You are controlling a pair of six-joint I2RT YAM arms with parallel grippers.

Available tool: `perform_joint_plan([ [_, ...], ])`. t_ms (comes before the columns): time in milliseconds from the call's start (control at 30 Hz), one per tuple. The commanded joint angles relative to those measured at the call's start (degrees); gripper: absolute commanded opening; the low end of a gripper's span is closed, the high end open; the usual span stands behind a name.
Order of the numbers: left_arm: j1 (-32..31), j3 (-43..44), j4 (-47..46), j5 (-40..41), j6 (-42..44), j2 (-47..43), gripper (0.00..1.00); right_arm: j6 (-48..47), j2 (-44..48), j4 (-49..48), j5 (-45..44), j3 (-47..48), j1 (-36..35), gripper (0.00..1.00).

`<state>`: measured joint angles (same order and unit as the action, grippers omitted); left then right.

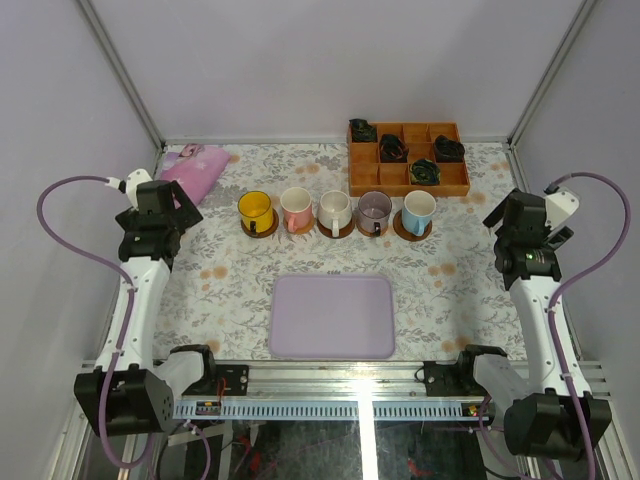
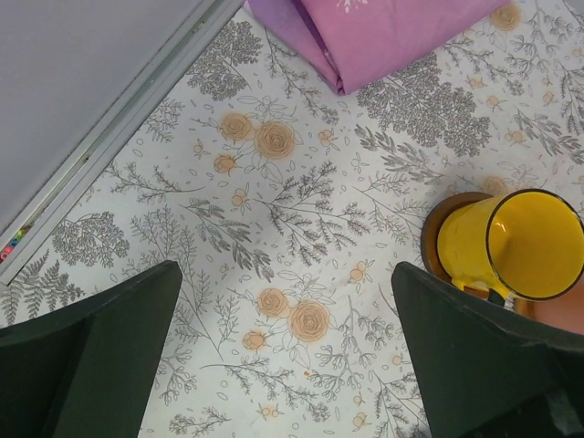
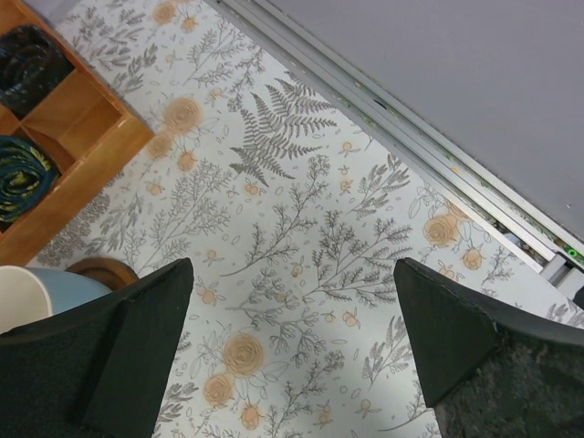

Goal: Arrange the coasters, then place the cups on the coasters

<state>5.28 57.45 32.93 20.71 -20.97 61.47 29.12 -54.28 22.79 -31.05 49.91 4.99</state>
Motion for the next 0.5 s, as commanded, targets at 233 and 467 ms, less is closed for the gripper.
perform_joint_plan([
  [233, 0.09, -3.01, -0.11, 0.38, -1.85, -2.01, 1.0, -0.24, 1.72, 1.46, -1.7, -0.76, 0.19, 0.99],
  [467, 0.17, -6.02, -2.76, -1.82, -3.33, -3.81, 1.0, -0.91, 2.4, 0.47, -1.31, -1.45, 0.19, 0.99],
])
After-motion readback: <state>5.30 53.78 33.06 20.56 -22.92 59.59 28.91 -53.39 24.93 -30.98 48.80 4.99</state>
